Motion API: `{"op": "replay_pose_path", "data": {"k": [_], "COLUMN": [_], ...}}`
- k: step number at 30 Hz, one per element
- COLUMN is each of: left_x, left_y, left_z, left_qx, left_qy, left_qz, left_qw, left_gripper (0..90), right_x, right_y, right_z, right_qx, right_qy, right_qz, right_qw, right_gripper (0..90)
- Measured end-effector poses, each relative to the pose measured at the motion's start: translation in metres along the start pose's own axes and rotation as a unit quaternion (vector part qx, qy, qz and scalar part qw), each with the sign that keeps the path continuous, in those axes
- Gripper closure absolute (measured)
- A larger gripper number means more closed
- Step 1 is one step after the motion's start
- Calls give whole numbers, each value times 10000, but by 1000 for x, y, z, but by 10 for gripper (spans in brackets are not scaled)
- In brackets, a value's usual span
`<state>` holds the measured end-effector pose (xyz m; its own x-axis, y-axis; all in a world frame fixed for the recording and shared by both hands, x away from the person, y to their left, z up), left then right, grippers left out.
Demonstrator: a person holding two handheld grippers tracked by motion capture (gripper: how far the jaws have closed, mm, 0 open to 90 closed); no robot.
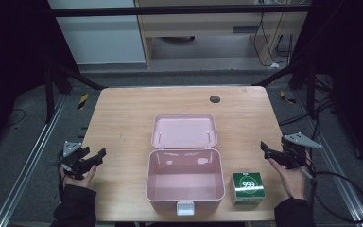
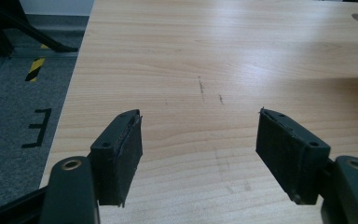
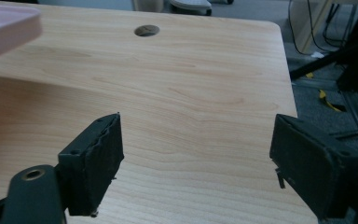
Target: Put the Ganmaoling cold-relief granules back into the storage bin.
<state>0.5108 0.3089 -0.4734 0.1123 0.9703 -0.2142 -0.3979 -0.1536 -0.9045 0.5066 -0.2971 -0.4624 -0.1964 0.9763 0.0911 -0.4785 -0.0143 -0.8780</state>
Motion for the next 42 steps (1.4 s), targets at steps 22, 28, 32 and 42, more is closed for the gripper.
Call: {"op": "replay_pose_path", "data": {"k": [22,28,32,42], "left_x": [-1,-2,-2,-2], "left_y": [9,12,13,15], "left_z": [0,-2,-2,-3], "left_qx": [393,490,521,606], "left_qy": [128,93,94,90], "left_qz": [-210,-332,-371,-441], "left_qw": [9989,9982,9979,9972], "left_gripper": [297,291,290,283], "right_x": [43,53,59,71], "right_y": [-37,-42,-45,-48], "right_z": [24,29,33,41], "right_qx": [525,687,786,1114], "right_qy": [-1124,-1383,-1487,-1685], "right_qz": [1505,1884,2129,2717], "right_qw": [9808,9699,9625,9410], "right_gripper": [102,95,92,86]}}
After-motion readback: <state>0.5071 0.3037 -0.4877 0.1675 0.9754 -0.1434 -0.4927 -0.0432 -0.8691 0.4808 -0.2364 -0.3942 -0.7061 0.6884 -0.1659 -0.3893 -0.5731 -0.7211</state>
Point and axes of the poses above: each handheld gripper's, and its own axes: z roughly backward along the jaws, y roughly out of its underside, x roughly to its left, the point moved 5 cm from there along -z, roughly forward along the jaws, and after that the axes turned 4 degrees about -z, right-handed, at the moved point
